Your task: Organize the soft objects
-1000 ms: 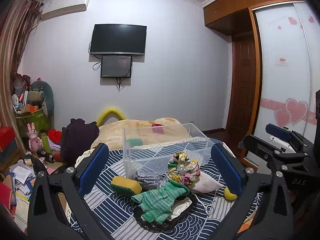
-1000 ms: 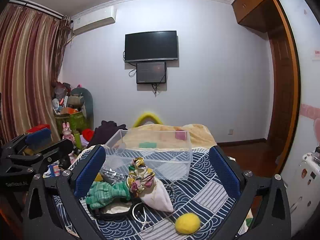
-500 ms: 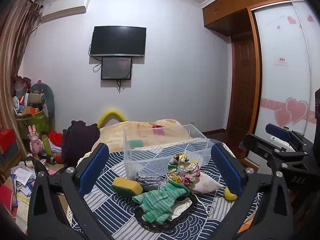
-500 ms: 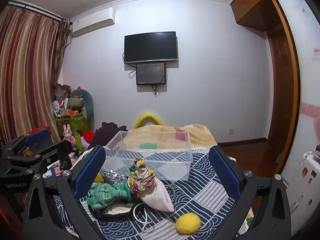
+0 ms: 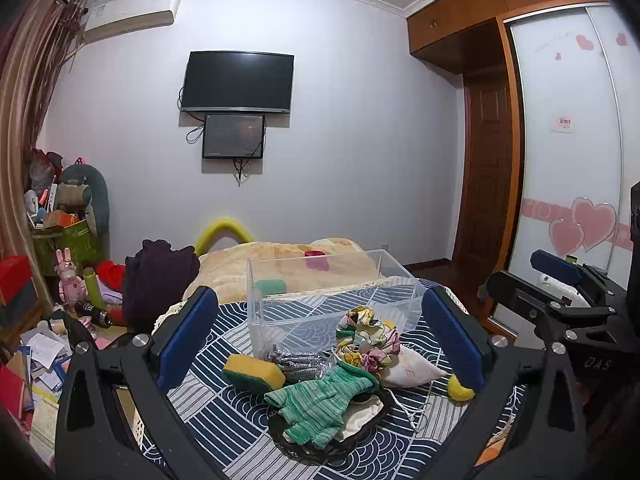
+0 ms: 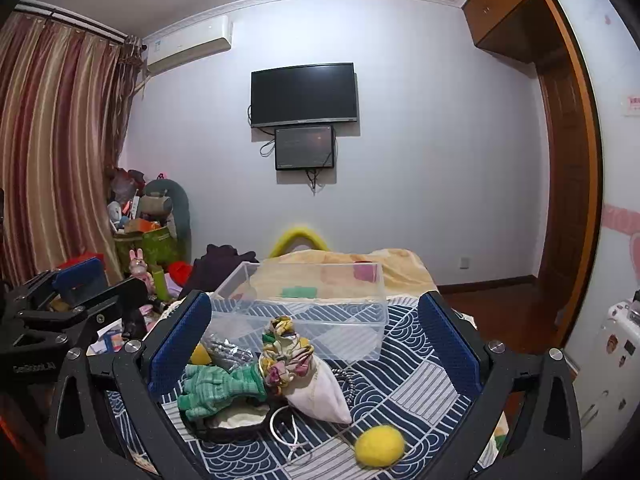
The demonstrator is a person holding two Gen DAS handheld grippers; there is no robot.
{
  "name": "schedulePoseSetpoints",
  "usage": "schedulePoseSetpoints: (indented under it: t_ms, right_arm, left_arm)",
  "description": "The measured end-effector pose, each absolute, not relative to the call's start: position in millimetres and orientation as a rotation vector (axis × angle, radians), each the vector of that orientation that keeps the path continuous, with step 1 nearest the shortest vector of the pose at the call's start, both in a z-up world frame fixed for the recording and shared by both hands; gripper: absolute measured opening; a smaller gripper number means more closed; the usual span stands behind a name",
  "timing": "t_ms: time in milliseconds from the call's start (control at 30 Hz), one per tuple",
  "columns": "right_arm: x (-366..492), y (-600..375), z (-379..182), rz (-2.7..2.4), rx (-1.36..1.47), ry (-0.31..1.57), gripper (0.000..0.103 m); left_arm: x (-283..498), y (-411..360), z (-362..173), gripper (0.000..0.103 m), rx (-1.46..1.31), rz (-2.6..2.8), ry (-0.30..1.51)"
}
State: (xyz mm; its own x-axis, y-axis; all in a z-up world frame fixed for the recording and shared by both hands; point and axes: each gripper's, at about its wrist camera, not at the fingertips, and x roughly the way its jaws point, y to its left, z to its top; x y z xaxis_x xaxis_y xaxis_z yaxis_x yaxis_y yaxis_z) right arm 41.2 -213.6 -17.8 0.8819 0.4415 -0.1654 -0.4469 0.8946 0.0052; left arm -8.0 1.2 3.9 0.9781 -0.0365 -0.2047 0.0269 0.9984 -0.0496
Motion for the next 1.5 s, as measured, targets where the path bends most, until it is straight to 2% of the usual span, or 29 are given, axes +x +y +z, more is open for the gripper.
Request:
schedulePoseSetpoints:
  t_ms: [1133, 1200, 1267, 1367, 1433, 1500]
  right_arm:
    - [51.3, -211.5, -24.5, 0.47, -0.04, 0.21, 0.103]
    - [56.0, -212.4, -28.2, 0.461, -0.041, 0.226, 0.103]
    - [62.3, -214.5, -34.5, 0.455, -0.042, 0.255, 0.103]
    - [72.9, -219.2, -45.7, 0.443, -0.032, 0.31, 0.1]
    - [79.5, -223.1, -54.1, 0.431, -0.034, 0.351, 0.092]
    - [87.7, -227.4, -65.7, 0.424, -0.035, 0.407, 0.089]
  left_arm:
    - [5.1, 7.7, -5.3, 0.103, -0.069, -0.063, 0.245]
    - [9.6, 11.5, -9.3, 0.1, -0.082, -0.065, 0.258]
    - [15.6, 16.9, -13.9, 0.091, -0.091, -0.053, 0.28]
    - [26.7, 25.9, -23.6, 0.089, -0.102, -0.026, 0.321]
    - [33.9, 35.4, -31.5, 0.088, -0.114, -0.003, 0.346]
    - [40.6, 42.2, -39.7, 0.088, -0.121, 0.018, 0.371]
